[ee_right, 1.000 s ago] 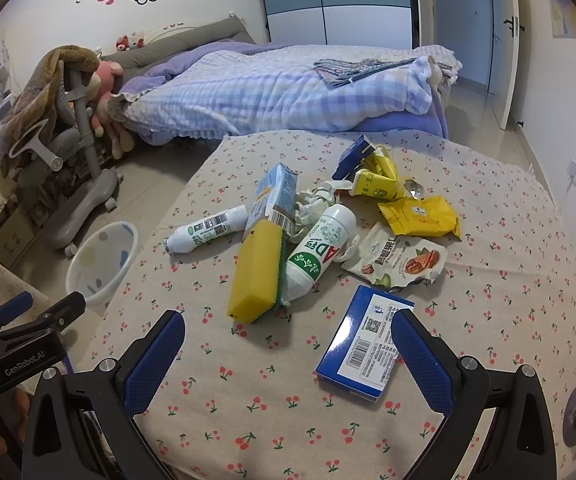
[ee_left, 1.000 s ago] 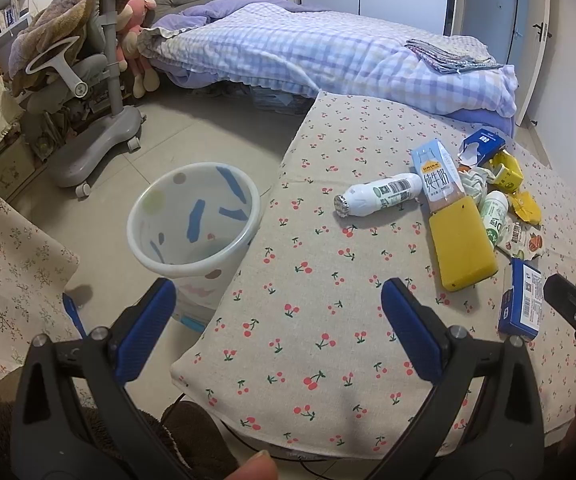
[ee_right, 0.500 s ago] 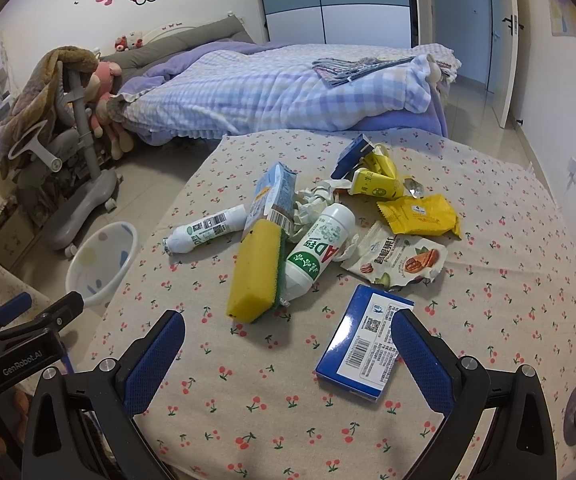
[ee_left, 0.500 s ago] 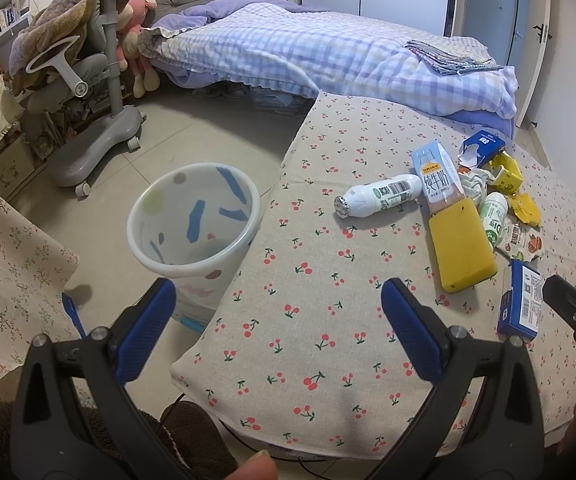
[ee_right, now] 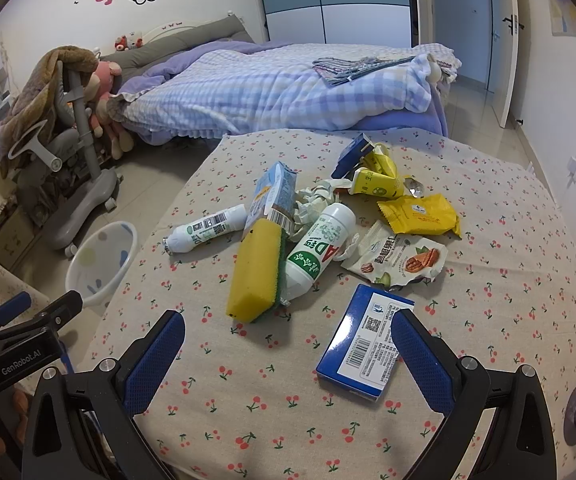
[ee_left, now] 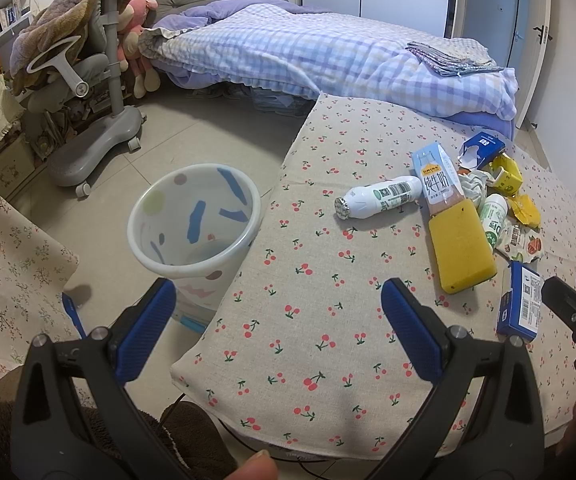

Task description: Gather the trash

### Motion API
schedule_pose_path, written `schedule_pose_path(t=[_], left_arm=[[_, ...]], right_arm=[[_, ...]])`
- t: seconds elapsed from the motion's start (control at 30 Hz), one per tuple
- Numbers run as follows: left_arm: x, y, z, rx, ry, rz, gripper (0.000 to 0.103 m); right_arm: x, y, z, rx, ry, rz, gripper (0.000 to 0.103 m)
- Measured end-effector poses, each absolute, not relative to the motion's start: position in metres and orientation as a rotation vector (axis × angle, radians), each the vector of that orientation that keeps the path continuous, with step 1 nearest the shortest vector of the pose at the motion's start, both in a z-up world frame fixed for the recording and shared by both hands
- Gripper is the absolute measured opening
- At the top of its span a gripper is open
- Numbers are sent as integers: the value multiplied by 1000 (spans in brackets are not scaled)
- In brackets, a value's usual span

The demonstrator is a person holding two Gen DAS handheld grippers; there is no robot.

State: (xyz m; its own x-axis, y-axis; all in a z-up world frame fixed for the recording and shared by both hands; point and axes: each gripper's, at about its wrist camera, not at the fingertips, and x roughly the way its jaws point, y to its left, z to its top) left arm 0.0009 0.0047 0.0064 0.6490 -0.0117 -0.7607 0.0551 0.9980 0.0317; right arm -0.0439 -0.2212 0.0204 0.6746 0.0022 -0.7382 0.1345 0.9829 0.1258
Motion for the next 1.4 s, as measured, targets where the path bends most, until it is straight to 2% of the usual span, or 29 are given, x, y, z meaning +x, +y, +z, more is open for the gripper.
schedule_pose_path(t=[0.93, 1.23, 1.4], left_arm=[[6, 4, 10, 41, 870, -53, 102], [31, -24, 16, 52, 956, -191, 102], [74, -58, 8, 112, 1088, -331, 102]], right_arm=[[-43, -229, 20, 181, 840, -86, 103], [-26, -284, 25, 321, 922, -82, 103], [-11, -331, 20, 396, 946, -165, 103]])
